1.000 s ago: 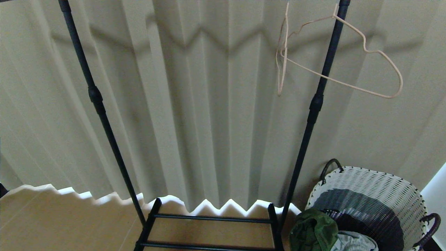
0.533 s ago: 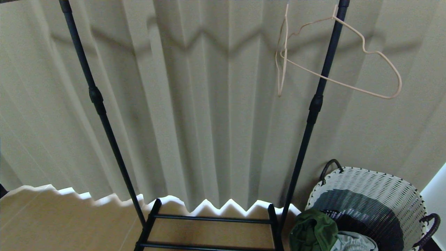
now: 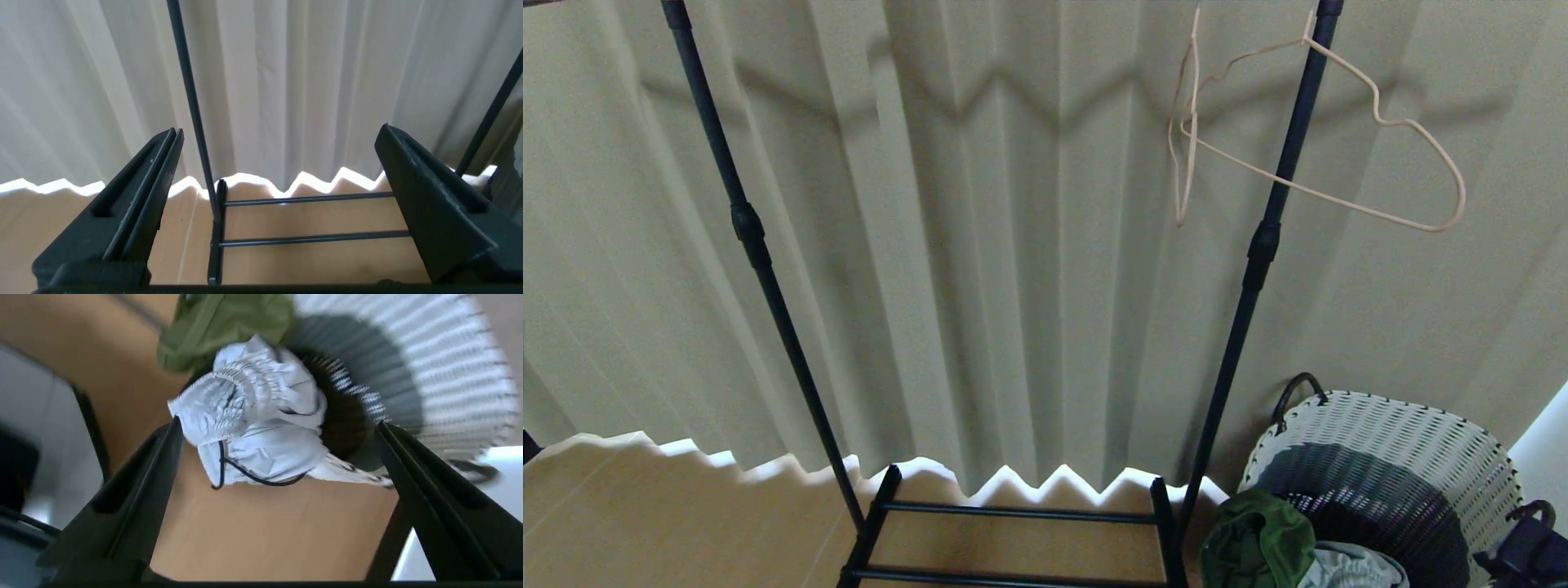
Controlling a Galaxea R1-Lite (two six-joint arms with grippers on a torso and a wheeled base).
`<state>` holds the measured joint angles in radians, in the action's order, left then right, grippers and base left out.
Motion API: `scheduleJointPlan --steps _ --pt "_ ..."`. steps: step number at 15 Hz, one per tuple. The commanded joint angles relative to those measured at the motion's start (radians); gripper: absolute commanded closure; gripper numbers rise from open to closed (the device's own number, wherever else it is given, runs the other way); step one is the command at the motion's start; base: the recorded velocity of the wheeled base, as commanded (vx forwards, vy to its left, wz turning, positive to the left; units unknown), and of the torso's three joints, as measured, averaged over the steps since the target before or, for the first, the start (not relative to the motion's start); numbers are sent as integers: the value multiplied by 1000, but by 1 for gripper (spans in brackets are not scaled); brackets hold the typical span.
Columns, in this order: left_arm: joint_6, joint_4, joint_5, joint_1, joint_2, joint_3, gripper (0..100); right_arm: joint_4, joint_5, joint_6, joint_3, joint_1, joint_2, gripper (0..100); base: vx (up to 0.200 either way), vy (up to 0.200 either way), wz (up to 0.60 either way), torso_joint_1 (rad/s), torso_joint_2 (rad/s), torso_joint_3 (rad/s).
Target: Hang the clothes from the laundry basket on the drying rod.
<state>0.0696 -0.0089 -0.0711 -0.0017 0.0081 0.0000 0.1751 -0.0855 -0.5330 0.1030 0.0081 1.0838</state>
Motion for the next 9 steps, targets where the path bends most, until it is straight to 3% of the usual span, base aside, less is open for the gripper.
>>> scheduleJointPlan --steps 1,3,5,9 --pt "-1 0 2 0 1 0 0 277 4 -56 -58 1 423 0 0 0 0 0 0 0" --pt "-1 0 2 0 1 0 0 325 17 -111 -77 0 450 0 0 0 0 0 0 0" --pt "3 0 1 0 1 0 0 340 78 -116 -71 0 495 0 0 0 0 0 0 0" --pt "-1 0 2 0 1 0 0 396 95 -117 -63 0 571 0 0 0 0 0 0 0"
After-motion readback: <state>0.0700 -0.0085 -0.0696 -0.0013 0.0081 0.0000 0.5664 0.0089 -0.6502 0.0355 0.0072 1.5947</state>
